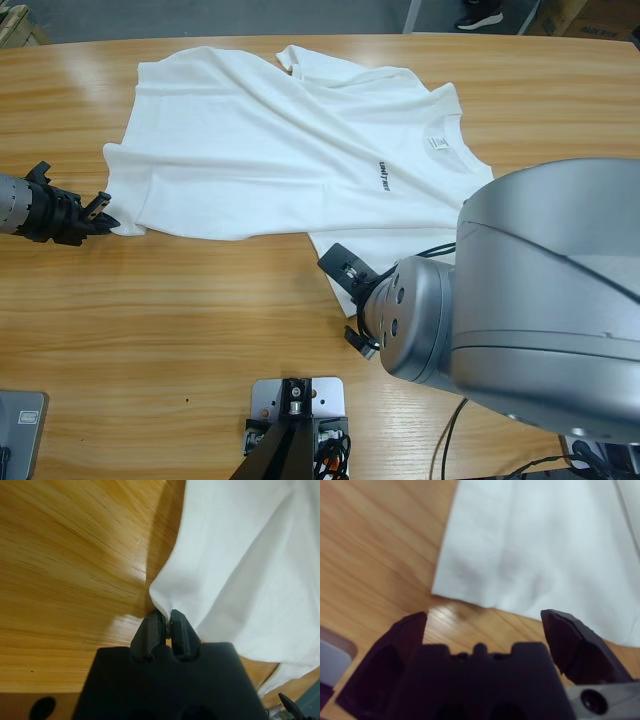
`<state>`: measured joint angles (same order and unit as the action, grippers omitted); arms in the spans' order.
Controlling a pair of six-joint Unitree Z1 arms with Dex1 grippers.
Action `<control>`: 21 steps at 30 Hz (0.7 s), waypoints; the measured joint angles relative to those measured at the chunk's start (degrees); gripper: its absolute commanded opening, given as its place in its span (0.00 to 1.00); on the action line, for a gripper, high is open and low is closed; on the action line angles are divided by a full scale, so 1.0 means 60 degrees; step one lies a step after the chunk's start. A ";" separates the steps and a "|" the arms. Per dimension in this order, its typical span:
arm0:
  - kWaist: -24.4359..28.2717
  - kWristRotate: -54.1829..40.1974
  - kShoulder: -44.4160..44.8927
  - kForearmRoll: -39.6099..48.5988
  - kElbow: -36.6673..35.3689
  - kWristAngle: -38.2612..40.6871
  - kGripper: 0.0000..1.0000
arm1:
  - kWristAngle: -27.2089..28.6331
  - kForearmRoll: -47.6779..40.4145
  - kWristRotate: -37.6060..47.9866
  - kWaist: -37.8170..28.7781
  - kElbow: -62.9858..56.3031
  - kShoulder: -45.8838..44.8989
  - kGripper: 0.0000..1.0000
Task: Fold clothes
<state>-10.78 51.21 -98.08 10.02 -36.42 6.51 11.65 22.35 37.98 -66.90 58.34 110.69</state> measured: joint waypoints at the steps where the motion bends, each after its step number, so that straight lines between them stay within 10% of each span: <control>1: 0.0000 0.0000 0.0001 0.0000 0.0000 -0.0001 0.00 | -0.0005 -0.0114 -0.0052 -0.0018 -0.0007 -0.0008 0.93; 21: 0.0058 0.0000 0.0009 0.0003 0.0001 -0.0010 0.00 | 0.0765 -0.0981 -0.0749 -0.0202 -0.0087 0.0325 0.91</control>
<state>-10.43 51.21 -98.03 10.04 -36.41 6.45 16.24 16.46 33.49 -68.12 57.82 112.64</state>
